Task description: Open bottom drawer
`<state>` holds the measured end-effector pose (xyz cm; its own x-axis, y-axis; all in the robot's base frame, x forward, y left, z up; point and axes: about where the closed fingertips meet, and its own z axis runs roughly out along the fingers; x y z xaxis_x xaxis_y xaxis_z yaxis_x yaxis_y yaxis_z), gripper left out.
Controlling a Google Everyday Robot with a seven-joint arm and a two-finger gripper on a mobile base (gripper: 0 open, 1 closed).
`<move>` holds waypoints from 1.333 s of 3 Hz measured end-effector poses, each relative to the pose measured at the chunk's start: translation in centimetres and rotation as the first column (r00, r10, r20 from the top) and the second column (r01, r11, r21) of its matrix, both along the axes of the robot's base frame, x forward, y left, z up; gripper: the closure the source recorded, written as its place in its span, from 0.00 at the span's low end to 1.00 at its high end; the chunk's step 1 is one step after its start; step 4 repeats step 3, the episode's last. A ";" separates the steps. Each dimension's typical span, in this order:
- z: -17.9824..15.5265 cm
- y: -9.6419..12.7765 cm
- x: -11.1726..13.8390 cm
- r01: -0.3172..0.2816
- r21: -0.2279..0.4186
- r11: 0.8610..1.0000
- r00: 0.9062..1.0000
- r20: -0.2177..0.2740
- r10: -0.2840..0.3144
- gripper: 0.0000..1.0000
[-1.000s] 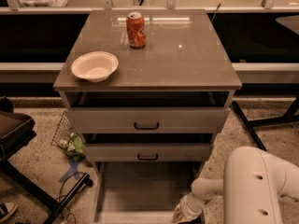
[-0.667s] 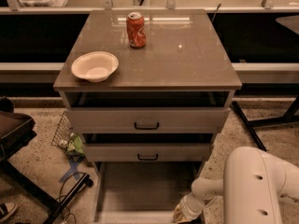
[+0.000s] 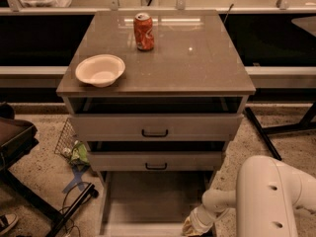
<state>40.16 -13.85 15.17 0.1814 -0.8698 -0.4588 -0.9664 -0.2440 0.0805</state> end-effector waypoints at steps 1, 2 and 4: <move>-0.1 0.1 -0.2 -0.001 0.001 1.000 1.000 -0.003 0.001 0.14; -0.2 0.2 -0.4 -0.002 0.002 1.000 1.000 -0.006 0.002 0.00; -0.2 0.2 -0.4 -0.002 0.002 1.000 1.000 -0.007 0.002 0.00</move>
Offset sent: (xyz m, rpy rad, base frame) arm -0.0020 0.0010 -0.0011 0.0013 0.0035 0.0010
